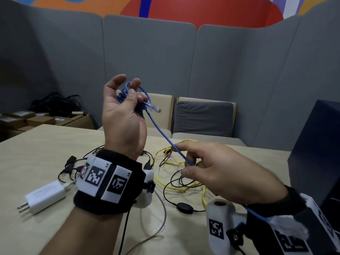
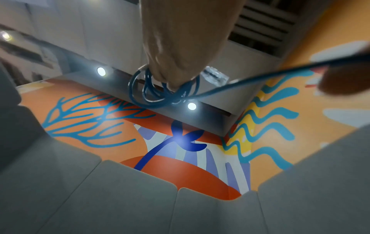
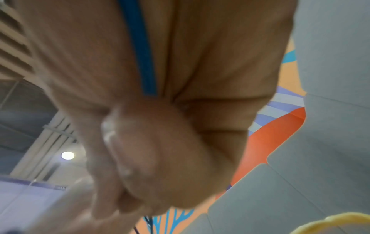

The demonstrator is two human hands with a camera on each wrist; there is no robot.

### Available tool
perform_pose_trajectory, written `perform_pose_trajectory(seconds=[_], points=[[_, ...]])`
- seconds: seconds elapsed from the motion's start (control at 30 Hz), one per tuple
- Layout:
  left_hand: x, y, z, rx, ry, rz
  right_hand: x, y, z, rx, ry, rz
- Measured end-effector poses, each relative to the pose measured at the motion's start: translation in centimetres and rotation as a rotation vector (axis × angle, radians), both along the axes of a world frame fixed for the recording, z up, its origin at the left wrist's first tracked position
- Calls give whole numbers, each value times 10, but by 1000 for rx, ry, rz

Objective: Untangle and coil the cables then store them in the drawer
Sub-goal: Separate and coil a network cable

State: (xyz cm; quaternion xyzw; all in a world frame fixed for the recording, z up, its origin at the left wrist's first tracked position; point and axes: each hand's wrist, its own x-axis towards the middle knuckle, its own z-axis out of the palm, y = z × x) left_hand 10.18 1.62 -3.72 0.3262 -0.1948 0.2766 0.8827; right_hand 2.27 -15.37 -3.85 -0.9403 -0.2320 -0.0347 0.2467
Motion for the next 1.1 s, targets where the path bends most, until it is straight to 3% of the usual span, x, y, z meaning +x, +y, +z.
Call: perform_pose_trajectory(seconds=[0.1,0.2,0.27,0.37,0.47,0.6,0.83,0.93,1.03,1.1], points=[[-2,-9,-6,230,-58,108,-4,-2,4,127,38,37],[-8,-18,-11,606,-148,214,-3,-4,2,292,73,108],[-13,-22,-14,823,-173,115,-3,-5,3,466,106,153],[-20,-27,-16,949,-105,-162,-1,-14,6,787,104,236],[-24,-28,-16,871,-43,-376,2,-26,8,1127,213,384],[-23,-19,-14,709,-148,-628,12,-34,1,1261,340,613],[-19,-17,-11,544,-47,-518,26,-30,-13,1216,424,827],[-21,-19,-5,437,24,-524,31,-28,-18,1286,403,786],[-16,-5,3,204,127,-562,33,-33,-22,1426,349,696],[-12,4,4,175,147,-505,35,-36,-22,1419,305,619]])
